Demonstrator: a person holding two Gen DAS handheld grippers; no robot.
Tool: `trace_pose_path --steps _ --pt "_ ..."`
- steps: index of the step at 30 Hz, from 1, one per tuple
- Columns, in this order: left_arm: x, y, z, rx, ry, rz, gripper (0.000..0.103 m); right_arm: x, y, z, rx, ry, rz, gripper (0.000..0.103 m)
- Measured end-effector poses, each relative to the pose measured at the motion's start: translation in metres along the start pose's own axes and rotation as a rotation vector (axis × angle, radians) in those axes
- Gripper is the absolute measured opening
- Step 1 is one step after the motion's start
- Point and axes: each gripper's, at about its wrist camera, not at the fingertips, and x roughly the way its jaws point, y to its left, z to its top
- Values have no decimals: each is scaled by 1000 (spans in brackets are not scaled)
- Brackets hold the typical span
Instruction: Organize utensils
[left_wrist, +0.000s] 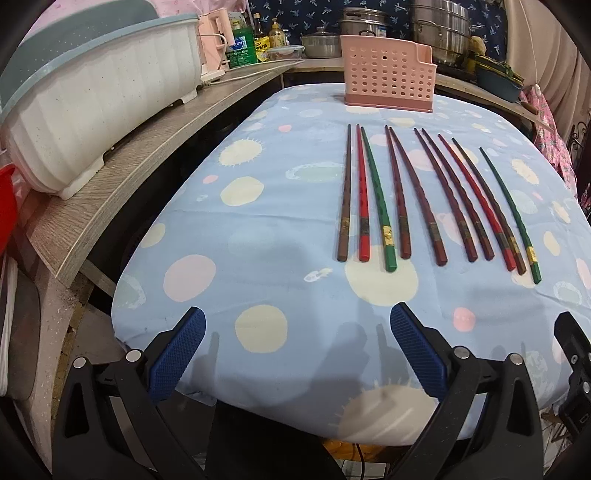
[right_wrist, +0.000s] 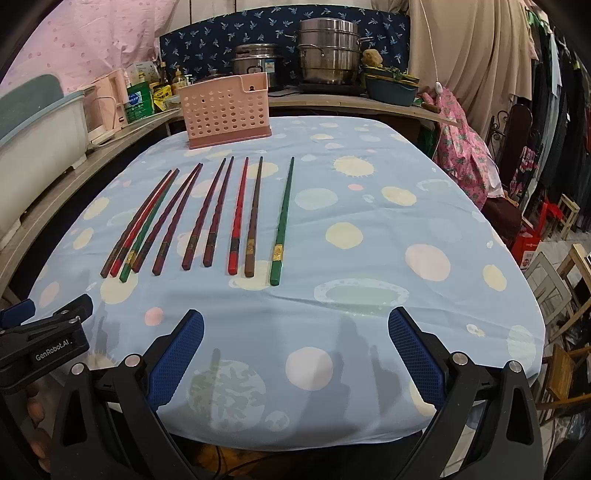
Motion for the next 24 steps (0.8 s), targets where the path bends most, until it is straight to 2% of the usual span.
trace_pose_path --steps 11,20,24 --pt "32 11 35 -48 -4 -3 94 19 -5 16 6 -2 -5 96" --pt "57 5 47 -36 15 -13 89 37 -6 33 17 4 -3 96" --pt "65 7 48 -52 38 -21 86 46 -10 41 35 14 6 90"
